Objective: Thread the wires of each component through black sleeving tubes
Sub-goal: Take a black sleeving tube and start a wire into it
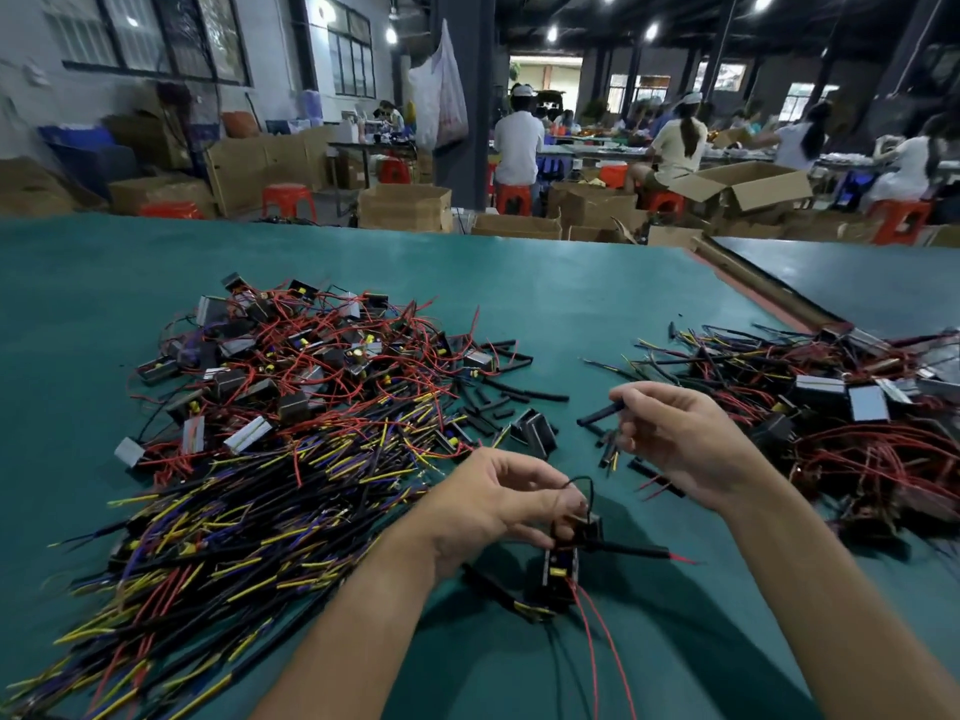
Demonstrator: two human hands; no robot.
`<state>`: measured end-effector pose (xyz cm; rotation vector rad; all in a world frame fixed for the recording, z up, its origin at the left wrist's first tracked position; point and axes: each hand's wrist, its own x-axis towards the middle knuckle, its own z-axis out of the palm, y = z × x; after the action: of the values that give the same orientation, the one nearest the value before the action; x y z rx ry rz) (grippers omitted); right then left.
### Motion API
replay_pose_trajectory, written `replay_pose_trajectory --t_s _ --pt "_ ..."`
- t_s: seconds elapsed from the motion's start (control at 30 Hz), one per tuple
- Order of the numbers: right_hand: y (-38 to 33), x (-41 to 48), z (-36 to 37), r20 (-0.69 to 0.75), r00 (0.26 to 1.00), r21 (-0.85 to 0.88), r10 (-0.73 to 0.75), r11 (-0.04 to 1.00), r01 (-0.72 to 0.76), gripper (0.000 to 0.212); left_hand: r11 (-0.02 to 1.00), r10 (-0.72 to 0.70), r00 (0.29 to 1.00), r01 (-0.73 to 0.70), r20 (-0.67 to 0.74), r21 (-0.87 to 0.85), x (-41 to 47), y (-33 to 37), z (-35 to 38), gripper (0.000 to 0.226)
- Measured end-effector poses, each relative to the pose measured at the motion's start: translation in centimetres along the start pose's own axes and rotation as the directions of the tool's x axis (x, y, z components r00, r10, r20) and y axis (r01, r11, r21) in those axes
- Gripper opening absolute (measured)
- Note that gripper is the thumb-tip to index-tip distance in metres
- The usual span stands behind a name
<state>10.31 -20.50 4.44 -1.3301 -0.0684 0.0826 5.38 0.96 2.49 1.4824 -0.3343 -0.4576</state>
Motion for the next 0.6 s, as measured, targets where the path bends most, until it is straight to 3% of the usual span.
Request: replay_pose_trajectory --t_s 0.1,0.3,0.47,0.6 --pt "0.23 -0.46 -0.3 0.045 0.999 0.04 -0.018 0.999 0.016 0.011 1.0 0.012 1.0 -0.013 0.02 0.025 0.13 -0.02 0.4 0.013" --pt "0.65 -0.65 -1.0 0.057 0.998 -0.025 -0.028 0.999 0.029 0.007 0.995 0.095 0.988 -0.095 0.124 -0.006 0.16 -0.13 0.57 0.028" --pt "0.36 -0.89 -0.75 0.135 0.99 -0.061 -0.032 0.997 0.041 0.012 0.992 0.122 0.989 -0.124 0.088 0.023 0.34 -0.41 0.65 0.02" --pt "0.26 -0.86 -0.62 0.14 0.99 -0.07 -0.027 0.997 0.037 0.015 0.986 0.126 0.971 -0.145 0.202 0.081 0.02 -0.19 0.61 0.025"
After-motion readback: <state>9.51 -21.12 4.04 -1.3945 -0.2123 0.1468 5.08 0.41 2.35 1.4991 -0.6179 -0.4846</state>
